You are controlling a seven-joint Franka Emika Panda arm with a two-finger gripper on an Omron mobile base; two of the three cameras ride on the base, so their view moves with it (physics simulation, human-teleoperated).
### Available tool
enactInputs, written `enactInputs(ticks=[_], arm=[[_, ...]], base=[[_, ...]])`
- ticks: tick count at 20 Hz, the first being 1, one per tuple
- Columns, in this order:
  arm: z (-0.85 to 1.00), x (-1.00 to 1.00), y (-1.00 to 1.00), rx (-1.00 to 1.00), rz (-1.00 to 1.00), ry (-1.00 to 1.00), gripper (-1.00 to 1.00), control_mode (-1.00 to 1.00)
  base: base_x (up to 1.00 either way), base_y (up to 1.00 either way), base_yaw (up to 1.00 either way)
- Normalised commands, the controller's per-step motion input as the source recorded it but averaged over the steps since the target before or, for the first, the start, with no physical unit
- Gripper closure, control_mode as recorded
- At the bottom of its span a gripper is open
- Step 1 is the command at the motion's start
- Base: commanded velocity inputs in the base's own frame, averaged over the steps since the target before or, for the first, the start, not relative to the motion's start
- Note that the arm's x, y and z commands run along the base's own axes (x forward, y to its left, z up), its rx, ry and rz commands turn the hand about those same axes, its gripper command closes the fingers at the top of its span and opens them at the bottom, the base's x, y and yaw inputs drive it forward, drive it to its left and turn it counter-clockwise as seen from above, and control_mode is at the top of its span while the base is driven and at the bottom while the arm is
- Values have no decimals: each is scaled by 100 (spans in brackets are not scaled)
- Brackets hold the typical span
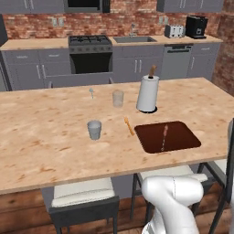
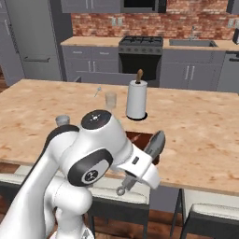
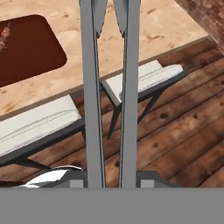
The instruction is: Take the tongs from the drawer on the right and place them on the dining counter next to the tray containing the kebab skewer.
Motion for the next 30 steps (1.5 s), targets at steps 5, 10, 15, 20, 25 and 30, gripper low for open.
enactInputs(ticks=[5,10,15,20,25,30], arm=[[10,38,-6,0,17,3,100,-100],[0,47,-13,0,27,0,100,-100],[0,44,-1,0,29,0,100,-100],[0,50,0,0,21,0,100,-100],[0,74,0,0,8,6,100,-100],[-9,74,-1,0,0,9,100,-100]], base=[[0,0,0],[0,0,0],[0,0,0],[0,0,0],[0,0,0],[0,0,0]])
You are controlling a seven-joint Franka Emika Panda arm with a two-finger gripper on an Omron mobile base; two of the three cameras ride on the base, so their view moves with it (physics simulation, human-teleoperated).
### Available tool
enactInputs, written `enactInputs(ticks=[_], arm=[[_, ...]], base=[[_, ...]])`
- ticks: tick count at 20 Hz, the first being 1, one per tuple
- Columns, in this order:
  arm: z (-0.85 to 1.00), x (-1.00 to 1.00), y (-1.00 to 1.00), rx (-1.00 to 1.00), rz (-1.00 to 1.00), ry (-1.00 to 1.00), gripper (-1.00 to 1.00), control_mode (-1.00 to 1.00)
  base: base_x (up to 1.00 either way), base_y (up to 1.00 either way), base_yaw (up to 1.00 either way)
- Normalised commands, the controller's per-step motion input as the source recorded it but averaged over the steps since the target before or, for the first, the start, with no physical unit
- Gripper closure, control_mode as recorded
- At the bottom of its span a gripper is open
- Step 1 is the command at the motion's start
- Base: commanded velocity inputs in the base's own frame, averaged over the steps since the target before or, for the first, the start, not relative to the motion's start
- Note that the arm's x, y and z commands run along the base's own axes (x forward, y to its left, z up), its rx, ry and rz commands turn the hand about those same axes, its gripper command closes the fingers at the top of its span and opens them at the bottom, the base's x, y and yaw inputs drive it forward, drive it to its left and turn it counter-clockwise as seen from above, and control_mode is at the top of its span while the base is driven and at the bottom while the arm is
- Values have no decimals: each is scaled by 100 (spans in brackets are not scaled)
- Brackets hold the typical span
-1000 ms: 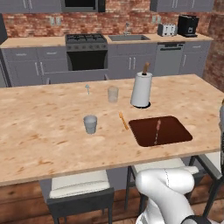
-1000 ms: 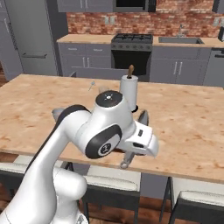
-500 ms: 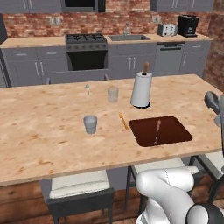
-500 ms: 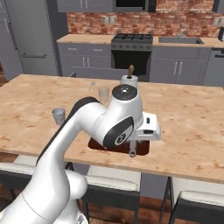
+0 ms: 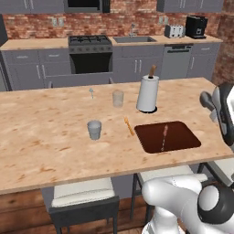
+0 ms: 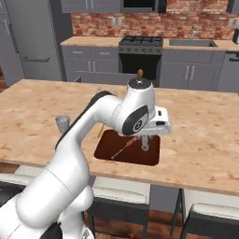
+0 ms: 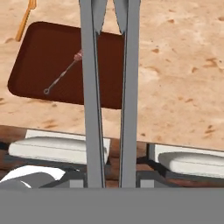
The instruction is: Take the tongs from the drawer on the right and place them on the dining counter next to the tray containing the kebab skewer.
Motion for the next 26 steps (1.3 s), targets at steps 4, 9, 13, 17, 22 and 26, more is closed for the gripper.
enactInputs(ticks=[4,9,13,17,22,26], arm=[[-16,76,-5,0,0,8,100,-100],[-16,54,-29,0,0,2,100,-100],[-26,29,-31,0,0,0,100,-100],[-39,19,-29,0,0,0,100,-100],[-41,16,-19,0,0,0,100,-100],[-33,13,-6,-1,0,-2,100,-100]], base=[[0,0,0],[0,0,0],[0,0,0],[0,0,0],[0,0,0],[0,0,0]])
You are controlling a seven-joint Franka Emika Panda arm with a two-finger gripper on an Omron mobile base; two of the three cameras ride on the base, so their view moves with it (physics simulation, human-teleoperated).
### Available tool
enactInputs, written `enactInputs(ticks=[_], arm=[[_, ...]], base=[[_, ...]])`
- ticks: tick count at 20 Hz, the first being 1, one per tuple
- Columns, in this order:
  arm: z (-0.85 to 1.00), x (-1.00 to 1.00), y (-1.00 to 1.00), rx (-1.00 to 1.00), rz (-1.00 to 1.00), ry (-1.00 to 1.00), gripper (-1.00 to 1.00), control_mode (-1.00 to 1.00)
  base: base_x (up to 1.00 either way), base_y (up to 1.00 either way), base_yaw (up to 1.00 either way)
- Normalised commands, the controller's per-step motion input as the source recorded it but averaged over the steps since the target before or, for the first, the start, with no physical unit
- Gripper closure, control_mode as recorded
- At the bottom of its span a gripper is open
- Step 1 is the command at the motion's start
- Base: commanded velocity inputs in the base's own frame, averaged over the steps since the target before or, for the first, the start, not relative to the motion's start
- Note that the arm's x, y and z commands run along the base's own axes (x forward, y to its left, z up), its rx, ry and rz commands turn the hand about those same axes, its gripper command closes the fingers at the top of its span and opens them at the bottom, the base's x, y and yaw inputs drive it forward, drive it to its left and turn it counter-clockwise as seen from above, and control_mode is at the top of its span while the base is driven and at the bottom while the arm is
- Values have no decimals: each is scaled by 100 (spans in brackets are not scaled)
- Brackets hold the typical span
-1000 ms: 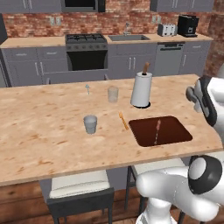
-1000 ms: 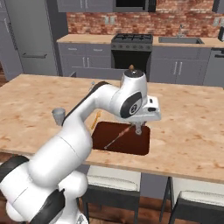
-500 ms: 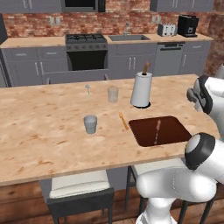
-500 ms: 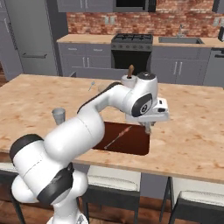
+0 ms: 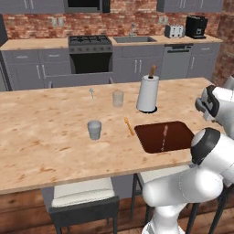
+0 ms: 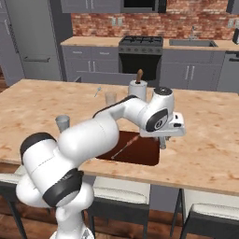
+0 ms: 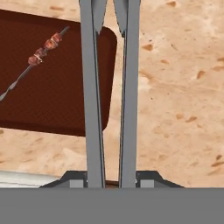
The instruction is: Take the tongs from the drawer on the right and place them on the dining counter next to the tray containing the kebab skewer.
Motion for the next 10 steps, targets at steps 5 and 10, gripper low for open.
enactInputs(ticks=[5,10], arm=[[-19,22,-11,0,0,1,100,-100],[-18,26,-21,0,2,5,100,-100]], base=[[0,0,0],[0,0,0]])
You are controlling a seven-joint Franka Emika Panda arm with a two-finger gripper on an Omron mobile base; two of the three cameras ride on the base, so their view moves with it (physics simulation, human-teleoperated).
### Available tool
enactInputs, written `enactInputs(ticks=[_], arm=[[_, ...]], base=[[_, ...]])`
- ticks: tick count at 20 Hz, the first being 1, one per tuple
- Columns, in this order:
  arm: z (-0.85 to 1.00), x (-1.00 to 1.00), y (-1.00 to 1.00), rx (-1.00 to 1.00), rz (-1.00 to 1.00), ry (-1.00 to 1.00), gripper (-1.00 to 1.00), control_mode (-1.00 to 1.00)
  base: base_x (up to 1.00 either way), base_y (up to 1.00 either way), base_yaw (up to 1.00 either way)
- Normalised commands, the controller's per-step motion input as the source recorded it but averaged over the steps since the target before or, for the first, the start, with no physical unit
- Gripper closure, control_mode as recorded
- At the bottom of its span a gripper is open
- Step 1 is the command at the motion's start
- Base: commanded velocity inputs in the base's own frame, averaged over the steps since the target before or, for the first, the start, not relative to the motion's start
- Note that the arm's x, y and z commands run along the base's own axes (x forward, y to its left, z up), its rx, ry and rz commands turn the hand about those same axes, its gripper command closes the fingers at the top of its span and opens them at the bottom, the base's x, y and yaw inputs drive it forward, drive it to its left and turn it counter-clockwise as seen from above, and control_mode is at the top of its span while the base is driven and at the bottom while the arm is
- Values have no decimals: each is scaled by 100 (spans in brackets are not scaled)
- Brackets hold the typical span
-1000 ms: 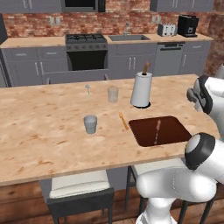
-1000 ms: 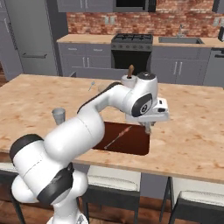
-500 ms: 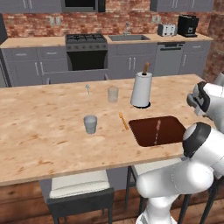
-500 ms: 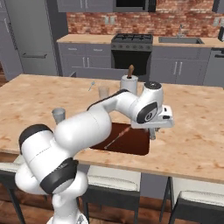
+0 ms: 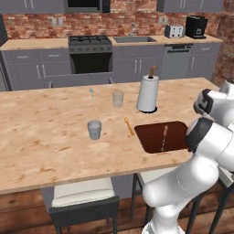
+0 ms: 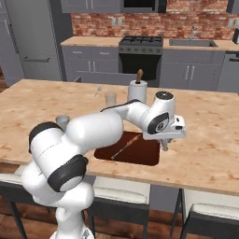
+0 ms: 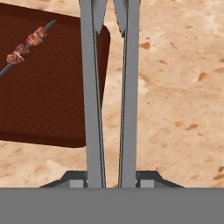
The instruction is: Take the tongs from the drawer on the right and place them on the dining counter next to the tray containing the kebab skewer.
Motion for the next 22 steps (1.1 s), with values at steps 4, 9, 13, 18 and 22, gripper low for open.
enactInputs(ticks=[4,9,13,18,22], arm=[[-22,9,-21,1,6,5,100,-100],[-23,0,-8,2,6,1,100,-100],[-23,0,0,2,3,0,100,-100],[-25,0,0,0,0,0,100,-100],[-24,0,0,0,0,0,100,-100]], base=[[0,0,0],[0,0,0],[0,0,0],[0,0,0],[0,0,0]])
